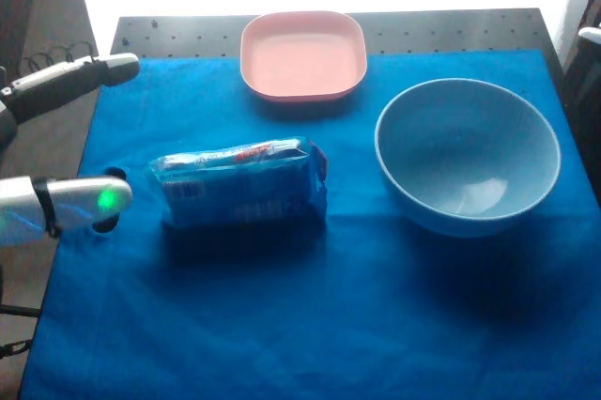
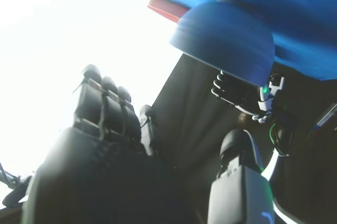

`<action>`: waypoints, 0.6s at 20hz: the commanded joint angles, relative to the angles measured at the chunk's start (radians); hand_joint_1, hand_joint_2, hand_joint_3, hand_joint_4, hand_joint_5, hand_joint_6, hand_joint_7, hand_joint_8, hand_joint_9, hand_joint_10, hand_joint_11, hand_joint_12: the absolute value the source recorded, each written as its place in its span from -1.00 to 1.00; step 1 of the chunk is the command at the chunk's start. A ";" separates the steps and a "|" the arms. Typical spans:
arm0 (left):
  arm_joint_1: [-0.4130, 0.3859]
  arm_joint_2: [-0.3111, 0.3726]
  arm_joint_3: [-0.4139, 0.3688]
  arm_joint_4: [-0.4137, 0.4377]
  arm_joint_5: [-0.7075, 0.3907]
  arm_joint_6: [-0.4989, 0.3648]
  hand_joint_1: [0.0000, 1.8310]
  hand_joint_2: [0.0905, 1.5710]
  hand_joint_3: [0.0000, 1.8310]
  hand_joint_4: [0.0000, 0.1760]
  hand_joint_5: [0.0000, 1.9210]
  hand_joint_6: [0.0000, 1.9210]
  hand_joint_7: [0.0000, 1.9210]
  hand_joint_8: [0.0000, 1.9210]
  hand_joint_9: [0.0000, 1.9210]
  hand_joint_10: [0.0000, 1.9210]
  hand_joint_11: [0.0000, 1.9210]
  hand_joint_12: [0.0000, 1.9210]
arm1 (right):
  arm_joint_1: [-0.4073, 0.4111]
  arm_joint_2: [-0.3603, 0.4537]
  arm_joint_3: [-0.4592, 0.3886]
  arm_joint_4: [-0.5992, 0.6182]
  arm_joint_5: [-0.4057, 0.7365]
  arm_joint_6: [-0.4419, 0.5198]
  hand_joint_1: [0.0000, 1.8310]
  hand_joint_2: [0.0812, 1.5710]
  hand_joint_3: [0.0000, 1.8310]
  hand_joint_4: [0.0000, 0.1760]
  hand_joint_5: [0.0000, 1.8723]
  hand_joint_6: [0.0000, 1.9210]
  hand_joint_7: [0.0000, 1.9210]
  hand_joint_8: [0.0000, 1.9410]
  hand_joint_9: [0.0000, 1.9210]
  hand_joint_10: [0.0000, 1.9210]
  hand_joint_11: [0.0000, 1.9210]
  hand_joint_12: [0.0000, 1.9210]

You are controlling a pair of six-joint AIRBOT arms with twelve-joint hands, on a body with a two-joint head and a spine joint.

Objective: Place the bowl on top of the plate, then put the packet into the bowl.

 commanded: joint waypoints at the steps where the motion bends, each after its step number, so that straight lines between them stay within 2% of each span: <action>1: -0.010 -0.009 0.008 -0.014 -0.115 -0.007 -0.34 0.27 -0.98 0.34 -0.73 -0.99 -0.82 -0.99 -0.91 -0.99 -0.97 -0.98 | 0.013 -0.004 0.008 0.028 0.121 0.006 -0.24 0.26 -0.98 -0.22 -0.94 -1.00 -0.94 -0.98 -0.96 -0.99 -0.97 -0.99; 3: -0.013 -0.013 0.011 -0.014 -0.114 -0.008 -0.32 0.28 -0.99 0.37 -0.73 -0.99 -0.81 -0.99 -0.89 -0.99 -0.95 -0.98 | 0.030 -0.011 0.014 0.011 0.106 0.006 -0.18 0.25 -1.00 -0.15 -0.93 -1.00 -0.97 -1.00 -0.99 -1.00 -0.93 -0.97; 4: -0.013 -0.013 0.011 -0.013 -0.114 -0.009 -0.32 0.27 -0.99 0.40 -0.73 -0.99 -0.80 -0.99 -0.87 -0.98 -0.93 -0.97 | 0.054 -0.013 0.018 -0.011 0.085 0.006 -0.17 0.23 -1.00 0.16 -0.95 -1.00 -0.99 -1.00 -1.00 -1.00 -0.90 -0.95; 5: -0.013 -0.013 0.012 -0.013 -0.113 -0.009 -0.32 0.26 -1.00 0.46 -0.72 -0.99 -0.80 -0.99 -0.86 -0.98 -0.94 -0.97 | 0.080 -0.016 0.024 -0.040 0.062 0.006 -0.14 0.22 -1.00 0.29 -0.96 -1.00 -1.00 -1.00 -1.00 -1.00 -0.91 -0.95; 7: -0.013 -0.013 0.015 -0.010 -0.109 -0.009 -0.33 0.27 -0.99 0.42 -0.73 -1.00 -0.82 -1.00 -0.89 -1.00 -0.97 -0.98 | 0.128 -0.025 0.037 -0.094 0.025 0.006 -0.20 0.21 -1.00 -0.60 -1.00 -1.00 -0.99 -1.00 -1.00 -1.00 -0.99 -0.99; 9: -0.015 -0.013 0.016 -0.008 -0.108 -0.009 -0.32 0.27 -1.00 0.48 -0.72 -1.00 -0.81 -1.00 -0.89 -1.00 -0.98 -0.99 | 0.188 -0.033 0.047 -0.173 -0.027 0.006 -0.23 0.09 -1.00 -1.00 -1.00 -1.00 -0.99 -1.00 -1.00 -1.00 -0.99 -0.99; 10: -0.016 -0.013 0.016 -0.007 -0.108 -0.009 -0.34 0.25 -1.00 0.59 -0.71 -0.99 -0.80 -0.99 -0.86 -0.99 -0.97 -0.98 | 0.221 -0.034 0.049 -0.220 -0.061 0.006 -0.27 0.06 -1.00 -0.59 -1.00 -1.00 -1.00 -1.00 -1.00 -1.00 -1.00 -1.00; 11: -0.016 -0.013 0.016 -0.007 -0.108 -0.009 -0.34 0.25 -1.00 0.64 -0.71 -0.99 -0.79 -0.99 -0.86 -0.99 -0.97 -0.98 | 0.252 -0.035 0.050 -0.266 -0.092 0.006 -0.24 0.08 -1.00 0.20 -1.00 -1.00 -1.00 -1.00 -1.00 -1.00 -1.00 -1.00; 12: -0.015 -0.014 0.016 -0.007 -0.107 -0.009 -0.32 0.25 -1.00 0.58 -0.71 -1.00 -0.79 -0.99 -0.85 -0.99 -0.92 -0.96 | 0.289 -0.035 0.050 -0.328 -0.134 0.006 -0.26 0.12 -0.99 0.84 -1.00 -1.00 -1.00 -1.00 -1.00 -1.00 -1.00 -1.00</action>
